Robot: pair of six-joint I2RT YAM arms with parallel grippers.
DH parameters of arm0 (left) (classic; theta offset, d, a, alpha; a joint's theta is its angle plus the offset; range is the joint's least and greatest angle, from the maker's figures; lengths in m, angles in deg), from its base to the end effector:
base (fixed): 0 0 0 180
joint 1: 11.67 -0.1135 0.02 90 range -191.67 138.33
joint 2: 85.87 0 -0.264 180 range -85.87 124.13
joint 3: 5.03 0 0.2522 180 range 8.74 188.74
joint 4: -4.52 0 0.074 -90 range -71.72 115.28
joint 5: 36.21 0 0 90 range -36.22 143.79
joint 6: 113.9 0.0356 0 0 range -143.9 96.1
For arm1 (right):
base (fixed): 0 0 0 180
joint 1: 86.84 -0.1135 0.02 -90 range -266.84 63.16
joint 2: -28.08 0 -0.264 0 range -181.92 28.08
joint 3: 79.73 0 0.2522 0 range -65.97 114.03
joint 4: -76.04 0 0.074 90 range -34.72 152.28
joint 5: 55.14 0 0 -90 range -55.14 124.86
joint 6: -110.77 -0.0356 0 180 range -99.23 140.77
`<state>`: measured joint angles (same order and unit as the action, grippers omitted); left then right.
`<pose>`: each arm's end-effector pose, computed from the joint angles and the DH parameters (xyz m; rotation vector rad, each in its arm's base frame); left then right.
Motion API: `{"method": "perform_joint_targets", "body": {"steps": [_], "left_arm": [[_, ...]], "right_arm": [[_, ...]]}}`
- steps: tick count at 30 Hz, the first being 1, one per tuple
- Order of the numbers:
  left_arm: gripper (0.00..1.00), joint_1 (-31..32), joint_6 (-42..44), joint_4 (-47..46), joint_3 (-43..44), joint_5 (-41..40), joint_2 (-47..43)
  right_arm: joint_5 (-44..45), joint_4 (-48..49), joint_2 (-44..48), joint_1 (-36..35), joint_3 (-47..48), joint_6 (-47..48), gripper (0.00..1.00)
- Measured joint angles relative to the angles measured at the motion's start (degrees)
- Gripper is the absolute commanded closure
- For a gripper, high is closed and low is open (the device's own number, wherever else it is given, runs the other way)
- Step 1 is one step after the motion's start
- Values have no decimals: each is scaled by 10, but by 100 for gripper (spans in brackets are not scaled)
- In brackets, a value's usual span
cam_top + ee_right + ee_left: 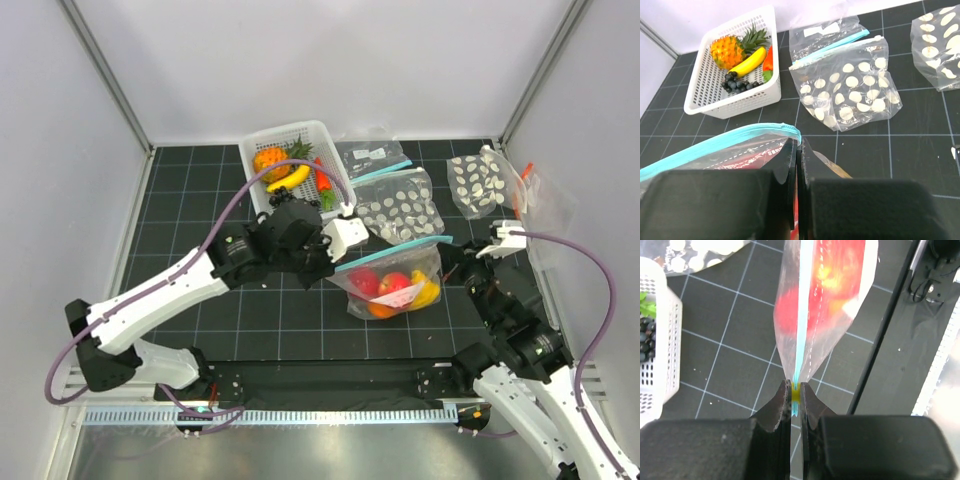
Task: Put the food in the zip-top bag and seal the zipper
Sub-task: Zip the zipper food storage bag at the center of the board, then place the zipper food storage bag at the center of the board.
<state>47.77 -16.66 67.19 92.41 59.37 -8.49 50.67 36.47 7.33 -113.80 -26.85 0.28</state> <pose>0.1393 -0.2427 0.3835 1.3504 1.9600 -0.5636 0.0882 0.0340 0.3271 0.1108 1.7069 0.3839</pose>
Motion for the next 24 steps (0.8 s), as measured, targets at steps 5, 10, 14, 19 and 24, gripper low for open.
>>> {"method": "perform_joint_targets", "body": {"steps": [5, 10, 14, 19, 24], "left_arm": [[100, -16, -28, -31, -42, -2, -46], [100, -45, -54, -47, -70, 2, -64], [100, -88, -73, -52, -81, 21, -66], [100, -149, -93, -51, -90, 36, -73], [100, -198, -99, -39, -89, 32, -76]], "right_arm": [[3, 1, -25, -7, 0, -9, 99], [-10, 16, -48, -8, 0, -16, 99], [-24, 39, -81, -9, 0, -18, 99], [-58, 90, -151, -10, 0, -19, 99], [-89, 170, -249, -10, 7, -19, 99]]}}
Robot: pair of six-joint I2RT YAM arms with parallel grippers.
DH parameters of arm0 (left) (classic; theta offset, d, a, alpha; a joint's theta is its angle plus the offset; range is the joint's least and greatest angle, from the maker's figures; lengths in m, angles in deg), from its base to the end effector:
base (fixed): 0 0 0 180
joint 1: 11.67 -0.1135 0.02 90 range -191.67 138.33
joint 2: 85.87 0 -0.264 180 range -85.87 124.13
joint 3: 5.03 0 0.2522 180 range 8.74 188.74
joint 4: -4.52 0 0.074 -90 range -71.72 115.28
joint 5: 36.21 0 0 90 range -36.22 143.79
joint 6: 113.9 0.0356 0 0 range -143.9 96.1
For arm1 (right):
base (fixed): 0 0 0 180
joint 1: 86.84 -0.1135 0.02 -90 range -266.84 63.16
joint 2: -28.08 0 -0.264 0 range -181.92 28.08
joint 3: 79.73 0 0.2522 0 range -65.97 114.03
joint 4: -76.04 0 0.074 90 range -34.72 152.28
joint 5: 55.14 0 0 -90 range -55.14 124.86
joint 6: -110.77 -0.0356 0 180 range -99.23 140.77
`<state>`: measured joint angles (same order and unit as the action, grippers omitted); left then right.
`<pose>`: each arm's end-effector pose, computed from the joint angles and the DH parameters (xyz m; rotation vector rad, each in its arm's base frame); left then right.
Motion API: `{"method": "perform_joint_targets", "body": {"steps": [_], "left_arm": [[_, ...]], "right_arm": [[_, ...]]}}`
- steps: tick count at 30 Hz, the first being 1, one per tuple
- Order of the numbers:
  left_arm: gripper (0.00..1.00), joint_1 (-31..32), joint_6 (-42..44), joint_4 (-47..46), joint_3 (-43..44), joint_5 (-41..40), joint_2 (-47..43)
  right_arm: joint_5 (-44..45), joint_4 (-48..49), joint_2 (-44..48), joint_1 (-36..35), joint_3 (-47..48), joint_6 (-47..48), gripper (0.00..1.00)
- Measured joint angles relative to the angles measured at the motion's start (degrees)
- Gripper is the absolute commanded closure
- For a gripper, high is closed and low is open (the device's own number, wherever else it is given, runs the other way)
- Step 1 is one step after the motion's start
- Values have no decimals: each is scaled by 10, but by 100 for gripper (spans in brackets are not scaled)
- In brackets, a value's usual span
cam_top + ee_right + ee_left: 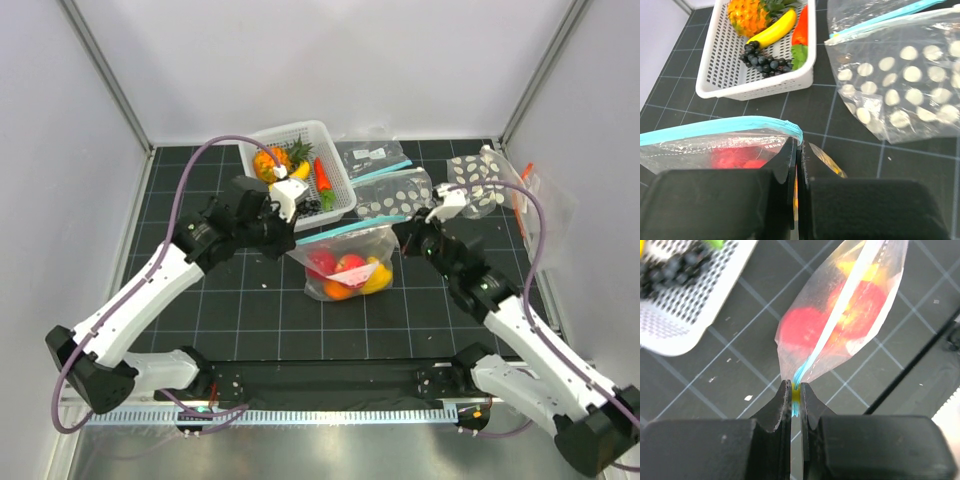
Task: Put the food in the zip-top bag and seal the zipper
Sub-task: Place the zipper food storage bag at the center of the board, then reset both arms
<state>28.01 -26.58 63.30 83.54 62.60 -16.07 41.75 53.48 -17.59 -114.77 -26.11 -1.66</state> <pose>0.1899 -0.1646 0.3722 0.8155 2.1747 -0.5577 0.1708 0.0857 0.3096 -0.0028 1.8539 0.5080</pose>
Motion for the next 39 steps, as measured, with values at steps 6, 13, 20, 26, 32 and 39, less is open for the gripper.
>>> {"method": "perform_joint_targets", "body": {"steps": [6, 13, 20, 26, 32, 39], "left_arm": [[100, -63, 1, 24, 33, -14, 39], [88, -139, -1, 28, 56, -60, 101], [18, -166, -11, 43, 55, -118, 89], [0, -165, -37, 7, -6, -120, -56], [0, -165, -95, -20, -97, -133, -243], [0, -165, -121, -37, -231, -122, -396]], "right_arm": [[-24, 89, -141, 1, 47, 0, 99], [-52, 141, -299, 3, 140, -2, 49], [-23, 129, -282, 15, 166, 14, 0], [29, 64, -122, 15, 162, 9, 0], [119, -25, 59, 15, 87, -37, 0], [193, -183, 166, 15, 13, -103, 0]]}}
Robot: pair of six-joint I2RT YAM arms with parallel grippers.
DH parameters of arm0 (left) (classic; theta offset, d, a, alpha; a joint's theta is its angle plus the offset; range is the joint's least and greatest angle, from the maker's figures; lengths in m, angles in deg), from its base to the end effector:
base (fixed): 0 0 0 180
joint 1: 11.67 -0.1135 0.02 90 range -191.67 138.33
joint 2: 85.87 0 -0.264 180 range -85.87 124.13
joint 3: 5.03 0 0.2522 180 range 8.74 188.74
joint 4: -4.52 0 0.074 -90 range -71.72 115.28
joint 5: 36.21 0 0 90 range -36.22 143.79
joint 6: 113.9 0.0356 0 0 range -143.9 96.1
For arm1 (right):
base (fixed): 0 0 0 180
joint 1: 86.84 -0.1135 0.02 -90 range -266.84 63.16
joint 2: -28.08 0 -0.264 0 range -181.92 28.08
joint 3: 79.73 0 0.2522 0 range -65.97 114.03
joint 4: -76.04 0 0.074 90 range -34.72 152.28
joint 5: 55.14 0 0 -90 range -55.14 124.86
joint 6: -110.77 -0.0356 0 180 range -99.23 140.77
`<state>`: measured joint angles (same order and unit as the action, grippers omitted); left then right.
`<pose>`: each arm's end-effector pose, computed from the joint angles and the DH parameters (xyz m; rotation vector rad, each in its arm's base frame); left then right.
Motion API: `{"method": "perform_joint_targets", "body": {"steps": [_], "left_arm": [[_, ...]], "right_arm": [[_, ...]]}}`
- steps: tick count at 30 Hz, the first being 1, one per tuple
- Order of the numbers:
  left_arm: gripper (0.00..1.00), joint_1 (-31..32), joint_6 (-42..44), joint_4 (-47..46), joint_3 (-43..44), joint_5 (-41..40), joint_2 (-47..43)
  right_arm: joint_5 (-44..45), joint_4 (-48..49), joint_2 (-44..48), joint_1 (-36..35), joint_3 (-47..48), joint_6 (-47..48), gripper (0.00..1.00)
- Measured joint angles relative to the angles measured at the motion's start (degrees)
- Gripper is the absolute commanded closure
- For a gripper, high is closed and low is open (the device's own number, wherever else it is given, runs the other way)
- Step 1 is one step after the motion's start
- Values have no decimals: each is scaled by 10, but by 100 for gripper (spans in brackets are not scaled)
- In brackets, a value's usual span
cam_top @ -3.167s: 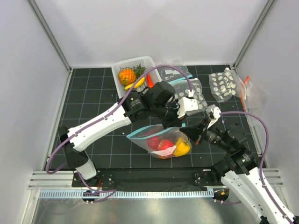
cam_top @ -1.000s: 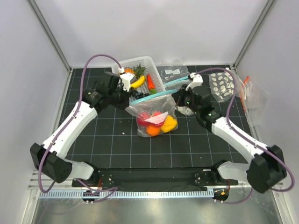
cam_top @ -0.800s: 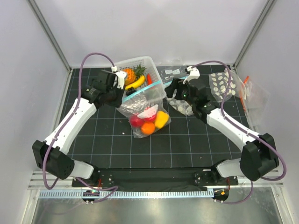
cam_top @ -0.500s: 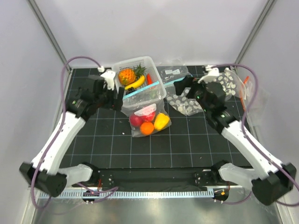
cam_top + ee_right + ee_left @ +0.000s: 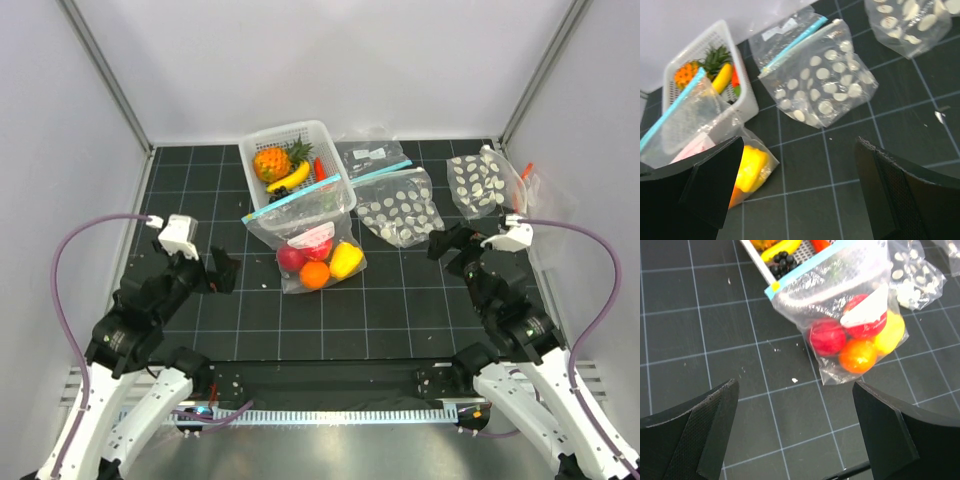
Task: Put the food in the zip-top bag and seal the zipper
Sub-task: Reset both arms
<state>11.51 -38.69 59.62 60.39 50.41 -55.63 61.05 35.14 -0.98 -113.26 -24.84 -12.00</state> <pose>0.0937 -0.0378 0.3544 0.1017 1.9345 -0.3878 0.1131 0.0387 0.3241 0.4176 1.7689 0.3153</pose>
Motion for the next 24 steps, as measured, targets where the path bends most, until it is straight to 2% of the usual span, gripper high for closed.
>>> {"method": "perform_joint_targets", "body": {"steps": [5, 11, 24], "left_arm": [[0, 0, 2, 5, -47, 0, -61], [0, 0, 1, 0, -70, -4, -118], [0, 0, 0, 0, -78, 0, -63]], "right_arm": [[50, -77, 35, 0, 3, -3, 0], [82, -107, 56, 0, 5, 1, 0], [86, -111, 66, 0, 4, 5, 0]]}}
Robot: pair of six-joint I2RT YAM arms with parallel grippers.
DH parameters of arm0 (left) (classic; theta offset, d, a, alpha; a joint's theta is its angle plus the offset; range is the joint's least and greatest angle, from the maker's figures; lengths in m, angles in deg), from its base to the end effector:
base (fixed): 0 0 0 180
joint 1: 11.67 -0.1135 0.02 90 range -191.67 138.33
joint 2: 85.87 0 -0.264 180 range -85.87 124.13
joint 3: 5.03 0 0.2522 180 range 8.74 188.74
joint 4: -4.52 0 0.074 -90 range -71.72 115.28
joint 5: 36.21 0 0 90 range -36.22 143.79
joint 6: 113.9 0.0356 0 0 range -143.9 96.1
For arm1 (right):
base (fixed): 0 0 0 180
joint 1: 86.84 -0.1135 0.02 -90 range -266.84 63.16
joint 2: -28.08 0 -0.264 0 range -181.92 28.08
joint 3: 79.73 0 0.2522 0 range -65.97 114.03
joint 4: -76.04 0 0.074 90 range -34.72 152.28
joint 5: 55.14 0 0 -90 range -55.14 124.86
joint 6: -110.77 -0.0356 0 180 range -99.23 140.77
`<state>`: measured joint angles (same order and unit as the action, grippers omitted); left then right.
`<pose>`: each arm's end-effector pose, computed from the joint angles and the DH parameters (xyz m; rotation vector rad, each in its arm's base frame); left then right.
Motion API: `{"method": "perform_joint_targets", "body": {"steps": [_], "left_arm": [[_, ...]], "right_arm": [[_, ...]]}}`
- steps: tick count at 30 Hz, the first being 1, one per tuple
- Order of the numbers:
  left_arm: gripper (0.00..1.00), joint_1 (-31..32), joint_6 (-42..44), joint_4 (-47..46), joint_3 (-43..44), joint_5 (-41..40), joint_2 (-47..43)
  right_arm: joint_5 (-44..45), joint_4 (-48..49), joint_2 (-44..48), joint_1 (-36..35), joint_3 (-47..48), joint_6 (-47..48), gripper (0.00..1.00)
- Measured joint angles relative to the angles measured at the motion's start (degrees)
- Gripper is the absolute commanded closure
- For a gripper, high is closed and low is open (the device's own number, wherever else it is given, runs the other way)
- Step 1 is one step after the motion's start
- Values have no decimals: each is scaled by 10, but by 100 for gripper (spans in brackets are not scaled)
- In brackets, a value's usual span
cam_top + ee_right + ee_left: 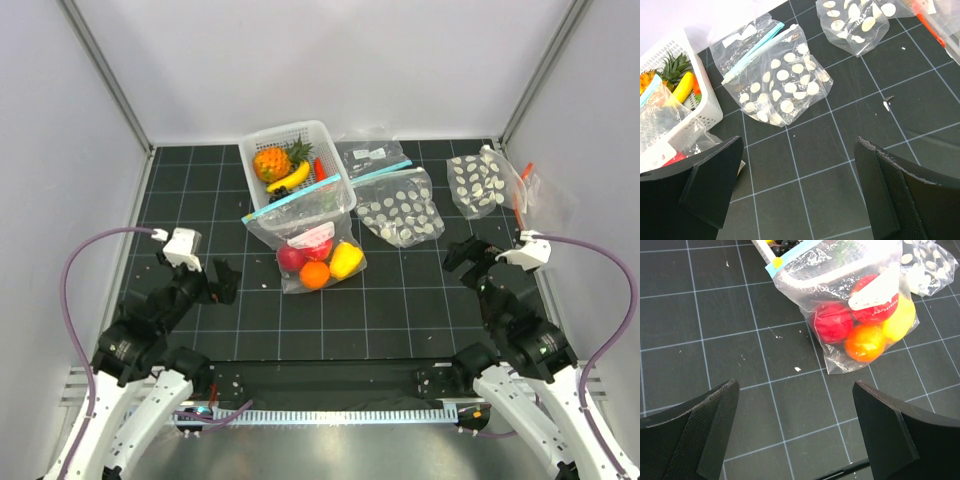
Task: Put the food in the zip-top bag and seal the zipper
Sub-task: Reset both arms
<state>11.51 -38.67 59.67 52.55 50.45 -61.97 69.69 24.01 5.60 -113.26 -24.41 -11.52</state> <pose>0.0840 -0.0337 0.3202 0.1051 1.9612 -0.3808 0.0856 0.0198 0.3173 0.4935 1.7790 0.1352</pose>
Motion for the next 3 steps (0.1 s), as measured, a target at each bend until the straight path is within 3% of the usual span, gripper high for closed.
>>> {"method": "perform_joint_targets", "body": {"steps": [3], "left_arm": [[0, 0, 0, 0, 0, 3, 2]], "right_arm": [[1, 0, 0, 0, 0, -1, 0]]}}
